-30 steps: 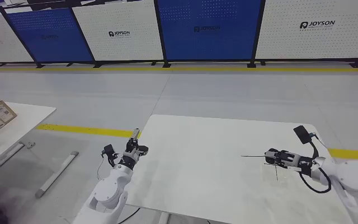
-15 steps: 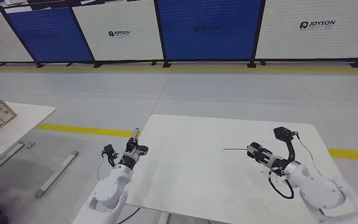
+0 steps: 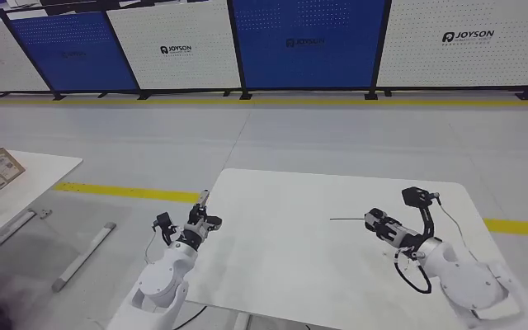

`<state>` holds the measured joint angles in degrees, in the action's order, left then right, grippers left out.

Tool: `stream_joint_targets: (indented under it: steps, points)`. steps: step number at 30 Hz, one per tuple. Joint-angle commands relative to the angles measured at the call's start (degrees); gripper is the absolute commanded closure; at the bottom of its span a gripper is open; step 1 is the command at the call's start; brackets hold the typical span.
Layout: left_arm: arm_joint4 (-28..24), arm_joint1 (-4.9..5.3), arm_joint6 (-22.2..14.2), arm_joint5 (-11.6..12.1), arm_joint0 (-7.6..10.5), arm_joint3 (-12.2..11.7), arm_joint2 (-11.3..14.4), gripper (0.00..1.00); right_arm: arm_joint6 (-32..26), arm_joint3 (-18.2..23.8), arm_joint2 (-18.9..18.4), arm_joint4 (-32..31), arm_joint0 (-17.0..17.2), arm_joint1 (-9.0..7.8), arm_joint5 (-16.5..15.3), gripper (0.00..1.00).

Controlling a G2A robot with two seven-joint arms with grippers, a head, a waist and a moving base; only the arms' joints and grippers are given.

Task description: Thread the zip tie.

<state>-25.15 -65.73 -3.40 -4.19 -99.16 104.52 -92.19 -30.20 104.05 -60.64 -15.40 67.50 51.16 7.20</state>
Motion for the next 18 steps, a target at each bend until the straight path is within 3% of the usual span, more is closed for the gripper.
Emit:
stream_joint_targets:
  steps: [1, 5, 8, 10, 12, 14, 18]
  points:
    - [-1.3, 0.21, -2.5, -5.2, -0.41, 2.5, -1.0, 0.0, 0.7, 0.4, 0.9, -3.2, -0.7, 0.26, -1.0, 1.0]
    - [-3.5, 0.66, -6.2, -15.3, -0.87, 7.8, -3.0, 0.0, 1.2, 0.3, 3.8, -9.2, -2.4, 0.93, -4.7, 1.0]
    - [-4.1, 1.22, -7.7, -15.3, -1.47, 8.7, -2.6, 0.0, 1.1, -0.5, 6.0, -11.7, -4.0, 1.63, -6.6, 1.0]
    - [-4.5, 1.68, -7.1, -15.3, -1.12, 8.4, -0.8, 0.0, 0.9, -1.2, 7.3, -13.0, -5.2, 2.14, -8.0, 1.0]
    - [-4.9, 2.36, -8.8, -15.3, -0.04, 6.7, 1.6, 0.0, 1.5, -2.3, 8.3, -14.6, -6.1, 2.54, -9.9, 1.0]
    - [-8.2, 3.09, -7.2, -15.3, 3.64, 3.8, 3.3, 0.0, 2.1, -3.8, 9.3, -13.9, -6.7, 3.07, -12.5, 1.0]
    - [-8.6, 3.16, -6.5, -15.3, 4.22, 3.5, 3.5, 0.0, 2.1, -3.8, 9.3, -13.9, -6.7, 3.07, -12.5, 1.0]
